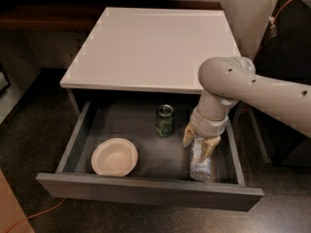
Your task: Pick blue plastic bottle from top drawer and place on counter
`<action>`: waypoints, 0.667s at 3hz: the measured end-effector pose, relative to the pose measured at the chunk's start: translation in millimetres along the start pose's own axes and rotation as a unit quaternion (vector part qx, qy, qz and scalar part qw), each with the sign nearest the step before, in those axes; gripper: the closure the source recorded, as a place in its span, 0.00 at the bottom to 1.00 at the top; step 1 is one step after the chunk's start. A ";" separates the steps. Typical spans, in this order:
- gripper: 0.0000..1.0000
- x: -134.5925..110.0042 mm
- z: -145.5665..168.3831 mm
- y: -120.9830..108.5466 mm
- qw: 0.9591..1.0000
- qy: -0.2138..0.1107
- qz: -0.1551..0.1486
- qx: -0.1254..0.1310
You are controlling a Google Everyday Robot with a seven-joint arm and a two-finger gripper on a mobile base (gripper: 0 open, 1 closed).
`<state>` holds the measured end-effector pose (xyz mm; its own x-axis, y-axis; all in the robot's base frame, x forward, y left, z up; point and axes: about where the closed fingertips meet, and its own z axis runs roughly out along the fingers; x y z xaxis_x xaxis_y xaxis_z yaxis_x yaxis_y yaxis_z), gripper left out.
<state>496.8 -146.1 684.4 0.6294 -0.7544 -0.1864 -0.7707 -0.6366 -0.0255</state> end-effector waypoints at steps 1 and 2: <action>0.00 -1.0 8.7 4.0 0.999 0.012 -0.039 -0.023; 0.00 -0.1 17.3 7.1 0.997 0.019 -0.064 -0.038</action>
Offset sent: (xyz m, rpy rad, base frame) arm -0.0083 -0.0031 -0.0246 -0.0940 0.0156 0.1982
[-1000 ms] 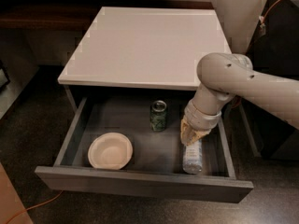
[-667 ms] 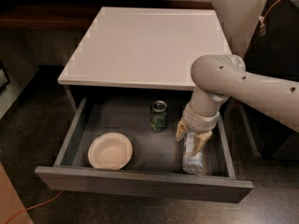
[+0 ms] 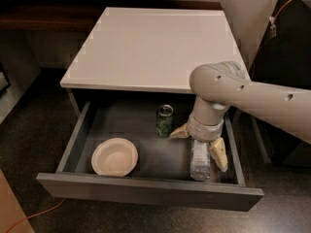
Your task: Pick blue plastic bottle from top drawer and place on counter
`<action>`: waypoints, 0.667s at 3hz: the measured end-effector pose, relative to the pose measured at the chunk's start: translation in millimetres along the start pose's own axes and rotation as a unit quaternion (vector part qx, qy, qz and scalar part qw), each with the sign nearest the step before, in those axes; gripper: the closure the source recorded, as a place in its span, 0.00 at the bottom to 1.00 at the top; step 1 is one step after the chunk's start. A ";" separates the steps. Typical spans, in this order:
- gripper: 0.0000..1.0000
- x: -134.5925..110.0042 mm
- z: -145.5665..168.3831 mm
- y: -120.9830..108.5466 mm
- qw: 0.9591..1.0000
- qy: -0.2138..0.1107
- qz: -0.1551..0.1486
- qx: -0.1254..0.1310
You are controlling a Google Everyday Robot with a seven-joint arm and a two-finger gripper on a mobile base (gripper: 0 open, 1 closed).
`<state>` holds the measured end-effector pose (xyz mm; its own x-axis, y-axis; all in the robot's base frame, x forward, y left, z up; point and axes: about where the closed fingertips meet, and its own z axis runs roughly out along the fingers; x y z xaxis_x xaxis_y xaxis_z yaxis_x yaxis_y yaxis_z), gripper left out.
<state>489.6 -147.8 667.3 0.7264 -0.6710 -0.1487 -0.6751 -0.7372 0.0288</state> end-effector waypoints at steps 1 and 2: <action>0.00 3.4 15.2 0.3 1.000 0.004 -0.016 -0.007; 0.00 5.5 24.6 -0.8 1.000 0.003 -0.020 -0.004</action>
Offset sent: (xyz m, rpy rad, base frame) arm 0.0045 -0.0007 -0.0355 0.0034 -0.0107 0.0523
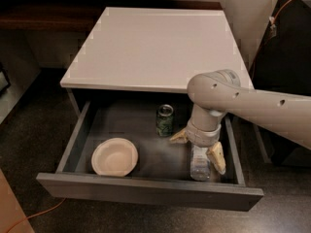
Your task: Pick blue plastic bottle from top drawer and place on counter
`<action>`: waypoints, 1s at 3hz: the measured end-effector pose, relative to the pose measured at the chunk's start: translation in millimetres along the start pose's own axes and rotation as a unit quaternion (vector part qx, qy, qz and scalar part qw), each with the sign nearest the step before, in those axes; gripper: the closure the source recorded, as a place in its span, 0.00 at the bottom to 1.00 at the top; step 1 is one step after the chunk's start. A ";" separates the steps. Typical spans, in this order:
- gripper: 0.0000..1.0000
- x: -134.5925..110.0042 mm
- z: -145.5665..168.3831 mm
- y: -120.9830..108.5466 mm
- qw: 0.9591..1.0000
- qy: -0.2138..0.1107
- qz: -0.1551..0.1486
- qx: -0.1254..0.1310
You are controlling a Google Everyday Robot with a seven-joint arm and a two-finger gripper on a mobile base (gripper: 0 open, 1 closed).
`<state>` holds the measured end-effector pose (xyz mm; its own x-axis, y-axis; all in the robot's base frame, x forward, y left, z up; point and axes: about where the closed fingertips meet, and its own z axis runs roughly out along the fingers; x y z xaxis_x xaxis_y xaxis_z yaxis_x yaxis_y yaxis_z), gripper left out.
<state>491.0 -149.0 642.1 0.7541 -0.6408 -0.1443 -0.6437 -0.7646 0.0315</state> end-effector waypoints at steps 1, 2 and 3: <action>0.16 4.9 11.1 -1.0 1.000 0.004 0.001 -0.003; 0.47 10.5 17.6 -1.6 1.000 0.009 0.014 -0.019; 0.72 12.4 16.4 -3.7 0.999 0.013 0.031 -0.025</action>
Offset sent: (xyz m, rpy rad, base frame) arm 0.0103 -0.0070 -0.0245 -0.0765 0.0281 -0.0283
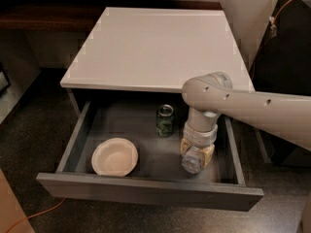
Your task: Pick blue plastic bottle from top drawer and place on counter
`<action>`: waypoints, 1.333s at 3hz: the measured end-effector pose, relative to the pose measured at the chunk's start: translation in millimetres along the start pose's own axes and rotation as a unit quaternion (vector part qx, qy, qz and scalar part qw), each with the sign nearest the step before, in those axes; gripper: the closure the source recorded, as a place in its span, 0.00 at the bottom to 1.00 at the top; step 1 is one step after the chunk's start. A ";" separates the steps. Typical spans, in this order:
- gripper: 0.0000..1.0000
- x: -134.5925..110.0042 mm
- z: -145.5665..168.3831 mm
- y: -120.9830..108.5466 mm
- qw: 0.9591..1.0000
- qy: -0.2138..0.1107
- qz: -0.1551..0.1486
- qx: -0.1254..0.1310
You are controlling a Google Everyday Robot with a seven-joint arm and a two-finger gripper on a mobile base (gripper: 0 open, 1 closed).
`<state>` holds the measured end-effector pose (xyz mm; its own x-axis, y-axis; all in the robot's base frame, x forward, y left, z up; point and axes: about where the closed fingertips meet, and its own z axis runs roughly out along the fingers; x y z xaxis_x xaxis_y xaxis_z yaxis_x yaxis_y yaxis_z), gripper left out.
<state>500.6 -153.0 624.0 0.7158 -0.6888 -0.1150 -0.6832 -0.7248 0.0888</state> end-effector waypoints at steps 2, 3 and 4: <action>1.00 -42.6 -59.3 -27.2 0.994 -0.052 0.062 0.075; 1.00 -71.0 -79.3 -35.1 0.990 -0.061 0.096 0.084; 1.00 -92.9 -101.1 -36.4 0.986 -0.051 0.136 0.084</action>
Offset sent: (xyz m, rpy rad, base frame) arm -0.0072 0.0803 0.0969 0.2660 -0.0387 -0.2348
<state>473.6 -64.1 731.5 0.4907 -0.8459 -0.2089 -0.8681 -0.4952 -0.0343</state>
